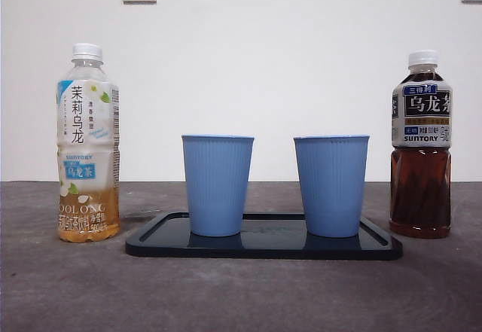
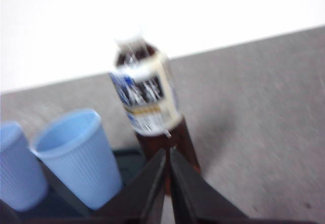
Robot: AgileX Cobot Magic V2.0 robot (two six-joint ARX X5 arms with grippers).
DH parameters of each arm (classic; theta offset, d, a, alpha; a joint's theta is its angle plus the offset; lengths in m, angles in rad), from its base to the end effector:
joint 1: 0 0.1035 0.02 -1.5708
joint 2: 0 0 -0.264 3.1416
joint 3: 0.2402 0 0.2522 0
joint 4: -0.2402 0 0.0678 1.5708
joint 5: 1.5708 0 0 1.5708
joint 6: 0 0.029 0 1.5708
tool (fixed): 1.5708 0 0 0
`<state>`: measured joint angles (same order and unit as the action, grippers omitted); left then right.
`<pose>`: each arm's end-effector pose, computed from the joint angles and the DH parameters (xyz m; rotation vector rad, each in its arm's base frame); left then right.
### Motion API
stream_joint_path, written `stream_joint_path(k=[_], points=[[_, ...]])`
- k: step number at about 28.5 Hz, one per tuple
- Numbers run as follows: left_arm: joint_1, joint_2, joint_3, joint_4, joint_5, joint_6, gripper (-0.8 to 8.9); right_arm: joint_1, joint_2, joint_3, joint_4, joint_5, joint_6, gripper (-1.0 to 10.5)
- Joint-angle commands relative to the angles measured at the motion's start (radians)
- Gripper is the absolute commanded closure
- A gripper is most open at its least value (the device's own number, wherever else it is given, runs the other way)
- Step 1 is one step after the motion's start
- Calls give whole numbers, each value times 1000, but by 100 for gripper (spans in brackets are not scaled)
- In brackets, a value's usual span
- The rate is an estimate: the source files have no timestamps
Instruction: Pour the drink into the cup
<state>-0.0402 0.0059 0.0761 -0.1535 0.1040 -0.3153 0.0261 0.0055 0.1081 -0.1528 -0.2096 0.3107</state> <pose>0.0923 -0.0067 0.1740 -0.3172 0.1054 -0.1298 0.0894 0.0084 0.1849 0.3138 0.0863 0.2260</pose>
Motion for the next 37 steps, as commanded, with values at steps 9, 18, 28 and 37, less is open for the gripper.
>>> stream_joint_path(k=[9, 18, 28, 37], points=[[-48, 123, 252, -89, 55, -81, 799, 32, 106, 262, -157, -17, 74, 935], [-52, 319, 533, -274, 210, -34, 799, 32, 301, 525, -330, -169, 27, 935], [-136, 500, 692, -352, 429, 100, 799, 44, 462, 777, -624, -289, -273, 935], [-192, 517, 692, -348, 439, 177, 767, 72, 466, 799, -635, -289, -319, 929]])
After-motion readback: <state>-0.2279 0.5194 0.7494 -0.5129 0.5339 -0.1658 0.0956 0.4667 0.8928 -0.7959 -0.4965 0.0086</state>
